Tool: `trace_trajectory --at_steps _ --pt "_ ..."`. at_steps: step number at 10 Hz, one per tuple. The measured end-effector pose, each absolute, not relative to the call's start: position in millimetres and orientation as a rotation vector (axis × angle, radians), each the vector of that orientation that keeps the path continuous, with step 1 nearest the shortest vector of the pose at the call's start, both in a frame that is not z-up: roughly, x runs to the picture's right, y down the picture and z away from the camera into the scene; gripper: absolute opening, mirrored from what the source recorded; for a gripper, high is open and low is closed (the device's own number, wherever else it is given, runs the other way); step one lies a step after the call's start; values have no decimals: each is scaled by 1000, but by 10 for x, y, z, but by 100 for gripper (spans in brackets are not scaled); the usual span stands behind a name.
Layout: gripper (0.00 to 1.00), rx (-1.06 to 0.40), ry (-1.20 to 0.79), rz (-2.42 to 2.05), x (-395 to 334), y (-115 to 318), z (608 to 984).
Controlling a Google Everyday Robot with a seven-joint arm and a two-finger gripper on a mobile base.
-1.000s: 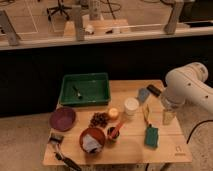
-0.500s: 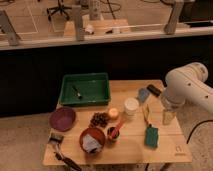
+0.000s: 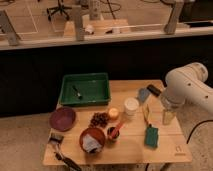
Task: Place apple in table surface
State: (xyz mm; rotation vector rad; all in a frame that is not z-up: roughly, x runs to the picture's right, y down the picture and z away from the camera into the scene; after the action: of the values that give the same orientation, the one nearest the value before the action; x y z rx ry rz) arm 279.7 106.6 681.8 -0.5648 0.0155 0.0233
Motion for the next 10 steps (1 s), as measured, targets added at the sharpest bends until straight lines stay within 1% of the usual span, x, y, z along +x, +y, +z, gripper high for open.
trace_trajectory --at_steps 2,6,8,10 --pt "80 -547 -44 -32 2550 940 6778" --pt "80 -468 -192 -184 1545 540 6675" --pt "80 -441 -239 -245 1106 393 6689" --pt "80 -435 -239 -248 1068 365 6691"
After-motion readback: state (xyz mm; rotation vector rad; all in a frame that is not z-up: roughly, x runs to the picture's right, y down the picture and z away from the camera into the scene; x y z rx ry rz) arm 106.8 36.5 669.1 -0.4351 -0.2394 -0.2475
